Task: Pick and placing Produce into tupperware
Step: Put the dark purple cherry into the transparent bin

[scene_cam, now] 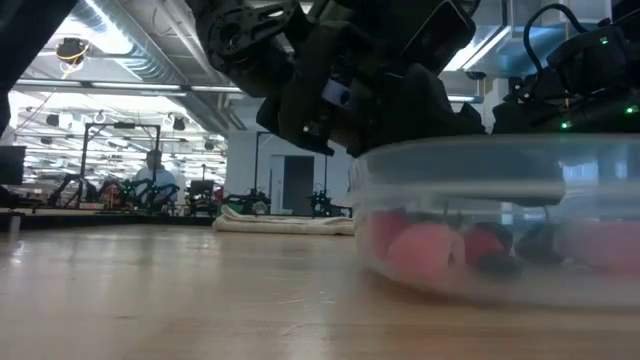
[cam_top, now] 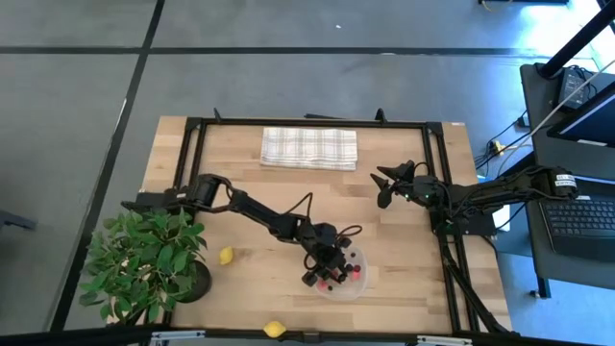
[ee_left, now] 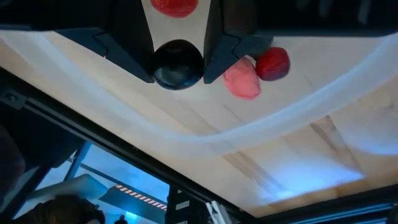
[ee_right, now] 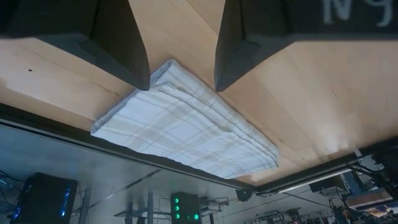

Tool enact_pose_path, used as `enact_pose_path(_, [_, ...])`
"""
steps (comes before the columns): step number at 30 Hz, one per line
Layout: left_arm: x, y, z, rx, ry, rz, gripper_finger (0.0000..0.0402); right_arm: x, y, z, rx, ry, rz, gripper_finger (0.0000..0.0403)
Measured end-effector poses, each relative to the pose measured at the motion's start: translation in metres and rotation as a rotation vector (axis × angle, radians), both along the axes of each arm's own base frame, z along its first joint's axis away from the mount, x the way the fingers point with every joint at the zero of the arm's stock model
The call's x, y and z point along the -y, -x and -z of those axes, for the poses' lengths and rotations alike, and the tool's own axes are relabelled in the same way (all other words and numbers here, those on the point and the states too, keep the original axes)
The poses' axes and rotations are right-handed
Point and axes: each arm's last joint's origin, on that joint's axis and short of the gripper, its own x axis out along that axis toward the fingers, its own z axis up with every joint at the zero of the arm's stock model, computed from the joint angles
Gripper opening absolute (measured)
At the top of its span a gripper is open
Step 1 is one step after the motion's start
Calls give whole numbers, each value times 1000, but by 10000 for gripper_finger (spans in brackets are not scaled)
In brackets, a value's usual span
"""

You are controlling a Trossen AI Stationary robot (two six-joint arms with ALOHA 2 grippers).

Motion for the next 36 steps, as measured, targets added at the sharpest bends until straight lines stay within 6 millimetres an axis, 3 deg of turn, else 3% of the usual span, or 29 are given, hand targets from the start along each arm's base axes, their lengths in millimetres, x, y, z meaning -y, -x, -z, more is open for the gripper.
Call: enact_pose_path(36, [-2,-1,2,0,-26,-55,138,0,0,0,0,0,0,182])
